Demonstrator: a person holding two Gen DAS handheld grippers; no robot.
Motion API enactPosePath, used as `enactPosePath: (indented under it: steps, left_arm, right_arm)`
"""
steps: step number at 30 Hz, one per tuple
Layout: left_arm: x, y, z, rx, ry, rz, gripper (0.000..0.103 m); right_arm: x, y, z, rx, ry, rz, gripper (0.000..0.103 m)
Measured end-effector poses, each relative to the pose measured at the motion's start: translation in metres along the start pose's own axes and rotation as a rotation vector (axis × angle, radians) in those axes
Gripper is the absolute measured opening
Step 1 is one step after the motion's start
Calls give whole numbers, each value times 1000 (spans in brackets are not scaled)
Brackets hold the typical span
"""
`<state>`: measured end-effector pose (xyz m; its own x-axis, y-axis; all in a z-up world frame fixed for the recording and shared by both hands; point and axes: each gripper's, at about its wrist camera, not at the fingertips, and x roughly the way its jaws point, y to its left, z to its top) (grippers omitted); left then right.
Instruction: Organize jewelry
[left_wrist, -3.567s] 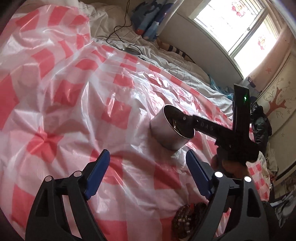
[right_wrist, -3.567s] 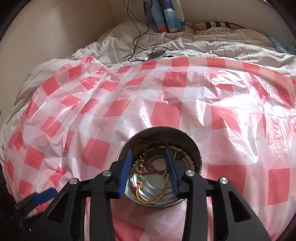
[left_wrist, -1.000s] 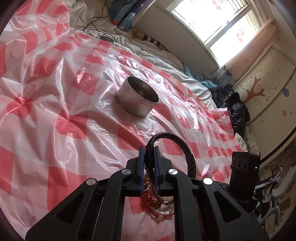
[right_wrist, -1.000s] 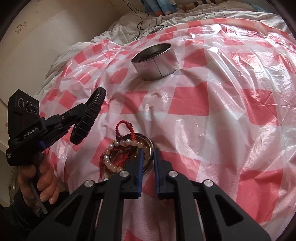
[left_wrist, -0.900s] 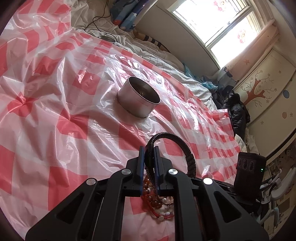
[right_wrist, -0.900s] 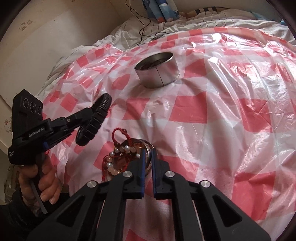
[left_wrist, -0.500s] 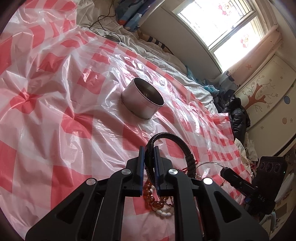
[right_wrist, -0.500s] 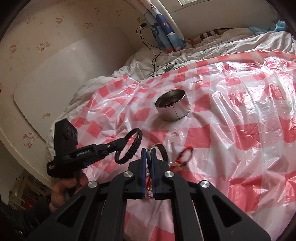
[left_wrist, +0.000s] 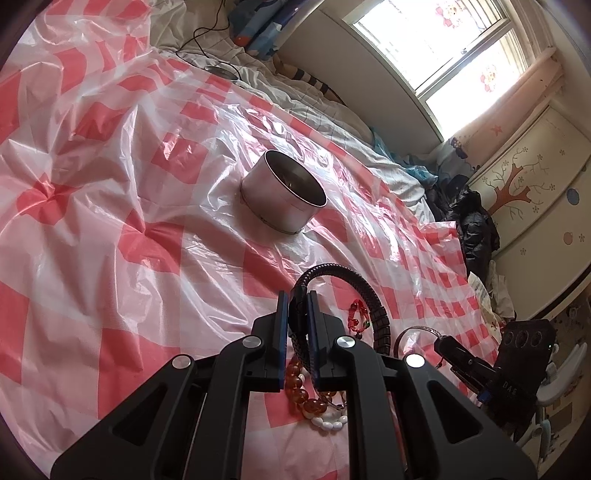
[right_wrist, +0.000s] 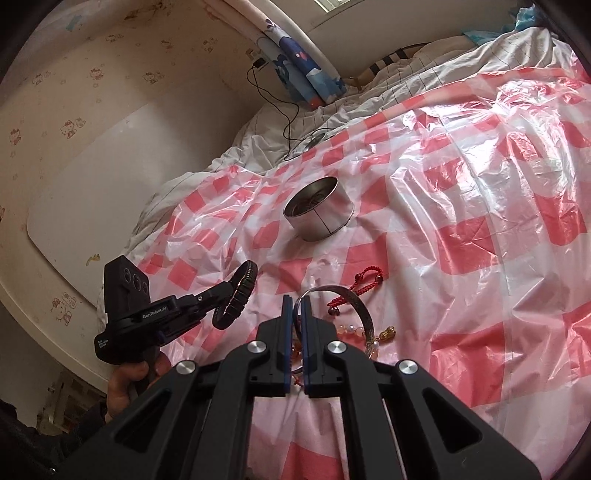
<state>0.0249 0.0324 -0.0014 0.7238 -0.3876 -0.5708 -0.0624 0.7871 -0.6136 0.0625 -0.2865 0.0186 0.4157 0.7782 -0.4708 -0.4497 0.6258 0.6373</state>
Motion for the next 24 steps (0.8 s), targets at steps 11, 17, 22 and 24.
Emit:
enactPosePath:
  steps: [11,17,22,24]
  left_arm:
    - [-5,-17,11,86,-48,26,9]
    - [8,-26,59,124,-90,49,9]
    - [42,-32,106,158,-81,89,9]
    - [58,-31,122,166,-72,118,9]
  right_arm:
    - [10,17,28,-11,-41,66,5]
    - [29,31,59,-49,-61,96,5]
    - [42,31,76,-46,-81,117,5]
    - [49,28,80,-44,-82,123,5]
